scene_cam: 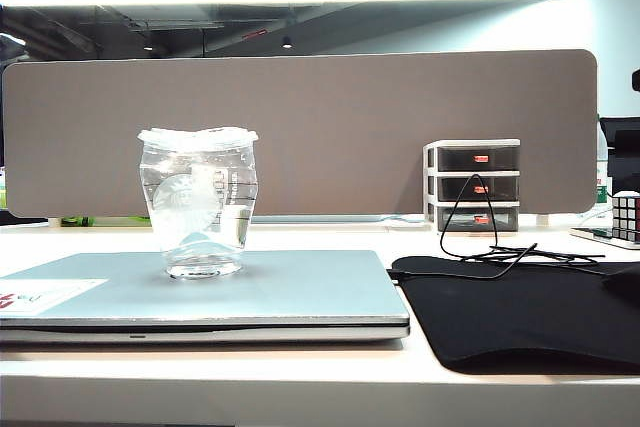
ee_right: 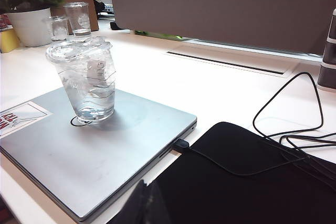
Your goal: Pick up the coffee cup and place it over the laptop.
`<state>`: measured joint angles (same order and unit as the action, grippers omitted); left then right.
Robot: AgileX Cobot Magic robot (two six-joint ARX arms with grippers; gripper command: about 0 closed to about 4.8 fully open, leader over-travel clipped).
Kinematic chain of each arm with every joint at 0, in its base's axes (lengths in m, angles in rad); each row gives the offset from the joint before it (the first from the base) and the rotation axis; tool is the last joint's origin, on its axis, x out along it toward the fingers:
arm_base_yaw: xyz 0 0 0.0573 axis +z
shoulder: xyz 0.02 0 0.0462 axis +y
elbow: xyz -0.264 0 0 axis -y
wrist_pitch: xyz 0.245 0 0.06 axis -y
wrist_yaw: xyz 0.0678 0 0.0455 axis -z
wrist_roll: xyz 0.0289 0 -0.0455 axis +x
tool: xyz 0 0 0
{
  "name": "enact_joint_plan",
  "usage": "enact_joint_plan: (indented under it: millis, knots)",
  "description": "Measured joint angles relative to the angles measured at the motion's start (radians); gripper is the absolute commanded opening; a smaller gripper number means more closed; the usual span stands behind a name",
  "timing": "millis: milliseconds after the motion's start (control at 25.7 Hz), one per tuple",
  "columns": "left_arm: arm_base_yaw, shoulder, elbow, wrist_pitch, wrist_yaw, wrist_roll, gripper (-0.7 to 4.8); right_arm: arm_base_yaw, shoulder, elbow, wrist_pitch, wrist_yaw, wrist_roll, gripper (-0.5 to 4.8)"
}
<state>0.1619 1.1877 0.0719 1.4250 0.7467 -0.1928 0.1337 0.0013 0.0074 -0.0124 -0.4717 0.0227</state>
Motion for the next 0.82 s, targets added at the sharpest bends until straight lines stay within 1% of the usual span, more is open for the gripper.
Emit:
enact_joint_plan:
  millis: [117, 234, 273, 390, 429, 662, 701, 740, 779, 818]
  knots:
    - [0.000, -0.027, -0.030, -0.001, -0.026, -0.016, -0.05, 0.000, 0.000, 0.000, 0.000, 0.000, 0.004, -0.06]
    - [0.000, -0.053, -0.060, -0.013, -0.111, -0.076, -0.05, 0.000, 0.000, 0.000, 0.000, 0.000, 0.008, -0.06]
    - [0.000, -0.055, -0.069, -0.018, -0.126, -0.090, -0.05, 0.000, 0.000, 0.000, 0.000, 0.000, 0.008, -0.06]
    - [-0.023, -0.068, -0.070, -0.064, -0.148, -0.103, -0.05, 0.000, 0.000, 0.000, 0.000, 0.000, 0.009, -0.06]
    - [-0.053, -0.076, -0.069, -0.070, -0.175, -0.093, -0.05, 0.000, 0.000, 0.000, 0.000, 0.000, 0.010, -0.06]
    - [-0.155, -0.106, -0.069, -0.135, -0.280, -0.064, -0.05, 0.000, 0.000, 0.000, -0.001, 0.000, 0.010, -0.06]
    - [-0.179, -0.121, -0.069, -0.159, -0.305, -0.049, -0.05, 0.000, 0.000, 0.000, -0.001, 0.000, 0.010, -0.06]
    - [-0.215, -0.150, -0.069, -0.197, -0.348, -0.014, -0.05, 0.000, 0.000, 0.000, -0.001, 0.000, 0.010, -0.06]
    - [-0.231, -0.172, -0.069, -0.221, -0.371, 0.010, -0.05, 0.000, 0.000, 0.000, -0.001, 0.000, 0.010, -0.06]
    - [-0.245, -0.217, -0.069, -0.266, -0.420, 0.037, -0.05, 0.000, 0.000, 0.000, -0.001, 0.000, 0.010, -0.06]
